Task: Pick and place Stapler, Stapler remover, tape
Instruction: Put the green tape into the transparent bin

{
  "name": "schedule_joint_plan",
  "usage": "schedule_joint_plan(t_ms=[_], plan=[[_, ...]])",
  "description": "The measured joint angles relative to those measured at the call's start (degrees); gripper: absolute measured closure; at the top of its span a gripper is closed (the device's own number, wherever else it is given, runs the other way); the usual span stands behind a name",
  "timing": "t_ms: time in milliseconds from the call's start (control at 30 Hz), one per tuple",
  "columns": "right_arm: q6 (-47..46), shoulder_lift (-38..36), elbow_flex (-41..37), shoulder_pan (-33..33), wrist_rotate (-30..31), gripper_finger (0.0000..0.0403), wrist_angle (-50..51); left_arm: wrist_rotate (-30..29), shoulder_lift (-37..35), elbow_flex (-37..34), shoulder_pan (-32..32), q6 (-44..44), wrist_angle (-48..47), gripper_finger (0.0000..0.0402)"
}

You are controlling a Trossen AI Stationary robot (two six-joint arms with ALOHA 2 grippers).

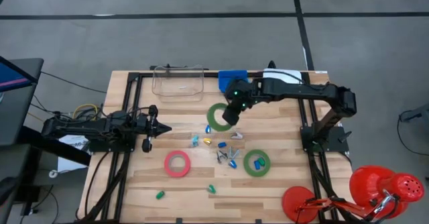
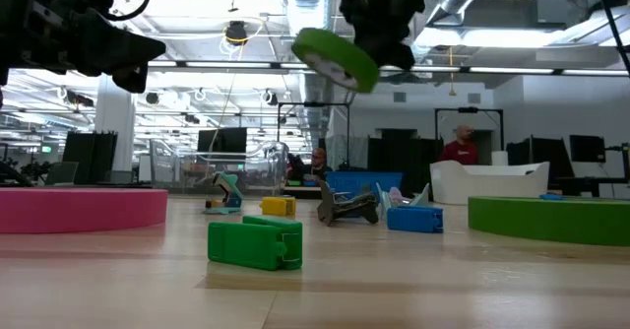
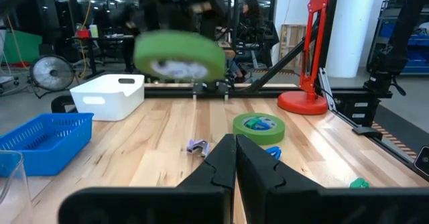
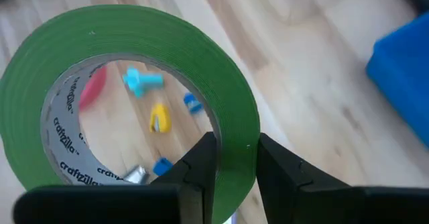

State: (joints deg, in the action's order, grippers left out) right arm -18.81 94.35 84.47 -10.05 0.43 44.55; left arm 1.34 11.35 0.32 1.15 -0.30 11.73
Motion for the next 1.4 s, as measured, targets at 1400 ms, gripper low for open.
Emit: schedule_joint_plan(t_ms=[1400], plan=[[7.39, -0.02, 21.24, -2.35, -11.06, 0.0327, -1.84, -0.65, 0.00, 0.02, 0.02, -3.78, 21.48, 0.0398]])
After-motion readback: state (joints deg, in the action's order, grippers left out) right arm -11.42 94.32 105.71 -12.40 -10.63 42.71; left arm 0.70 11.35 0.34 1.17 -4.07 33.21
